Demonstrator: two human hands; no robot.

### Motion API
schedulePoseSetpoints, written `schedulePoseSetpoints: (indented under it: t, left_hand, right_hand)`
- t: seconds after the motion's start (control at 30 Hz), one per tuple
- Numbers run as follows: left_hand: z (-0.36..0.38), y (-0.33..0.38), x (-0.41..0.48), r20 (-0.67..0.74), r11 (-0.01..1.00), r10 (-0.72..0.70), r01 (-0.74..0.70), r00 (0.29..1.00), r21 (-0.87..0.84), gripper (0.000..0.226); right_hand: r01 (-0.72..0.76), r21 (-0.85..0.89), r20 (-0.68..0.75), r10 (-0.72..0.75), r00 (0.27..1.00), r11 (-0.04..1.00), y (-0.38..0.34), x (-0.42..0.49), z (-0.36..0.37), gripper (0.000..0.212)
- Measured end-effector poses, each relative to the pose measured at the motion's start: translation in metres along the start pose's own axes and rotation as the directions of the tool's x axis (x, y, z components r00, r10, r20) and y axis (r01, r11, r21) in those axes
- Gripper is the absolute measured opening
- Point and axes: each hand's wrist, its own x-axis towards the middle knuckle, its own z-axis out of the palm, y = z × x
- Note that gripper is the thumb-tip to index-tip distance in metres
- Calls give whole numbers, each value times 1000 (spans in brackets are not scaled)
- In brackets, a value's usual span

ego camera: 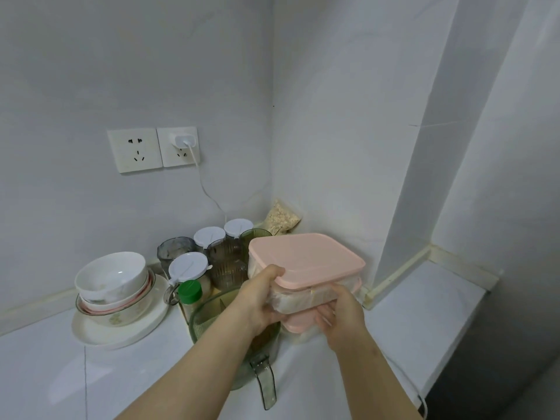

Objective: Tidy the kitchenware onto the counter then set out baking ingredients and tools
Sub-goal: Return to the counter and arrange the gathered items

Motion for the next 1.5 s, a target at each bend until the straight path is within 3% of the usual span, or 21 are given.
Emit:
schedulePoseSetpoints:
  t: [0.1, 0.2, 0.33, 0.4, 0.6, 0.73, 0.97, 1.2, 1.33, 1.5]
  left_hand:
    - [-1, -2, 4, 7, 999, -23, 23, 1000, 29, 48]
    - [-1, -3, 8, -3, 999, -34, 34, 999, 22, 47]
    - [8, -4, 13, -26, 997, -38, 39, 999, 66, 44]
    - [13, -5, 13, -31, 995, -61, 63, 998, 82, 39]
    - [25, -9, 18, -167, 986, -26, 52, 986, 155, 48]
    - [29, -10, 13, -194, 986, -10, 41, 981, 159, 48]
    - [20, -11, 7, -93, 968, 4, 19, 996, 249, 38]
    - [6, -14, -2, -65, 898, 52, -18, 997, 440, 50]
    - [2, -15, -13, -56, 904, 56, -27, 997, 427, 55]
    - [-16, -12, -24, -63, 900, 139, -100, 988, 424, 37]
  right_hand:
    - [-4, 47, -132, 10, 991, 999, 1, 10, -6, 7]
    - [-18, 101, -172, 35, 984, 995, 6, 13, -7, 3]
    - [-25, 91, -200, 43, 979, 996, 11, 9, -11, 22]
    - [-30, 93, -218, 50, 975, 995, 13, 11, -14, 19]
    - [-61, 132, -189, 86, 978, 989, 16, 13, -14, 32]
    - [-80, 119, -164, 99, 981, 990, 17, 12, -13, 20]
    - [-67, 59, -155, 76, 985, 996, 17, 11, -12, 18]
    - [-59, -8, -144, 57, 988, 998, 13, 2, -7, 7]
    - [-14, -33, -154, 9, 988, 999, 8, -11, -9, 12]
    - [10, -52, -138, -17, 990, 999, 10, -34, -16, 10]
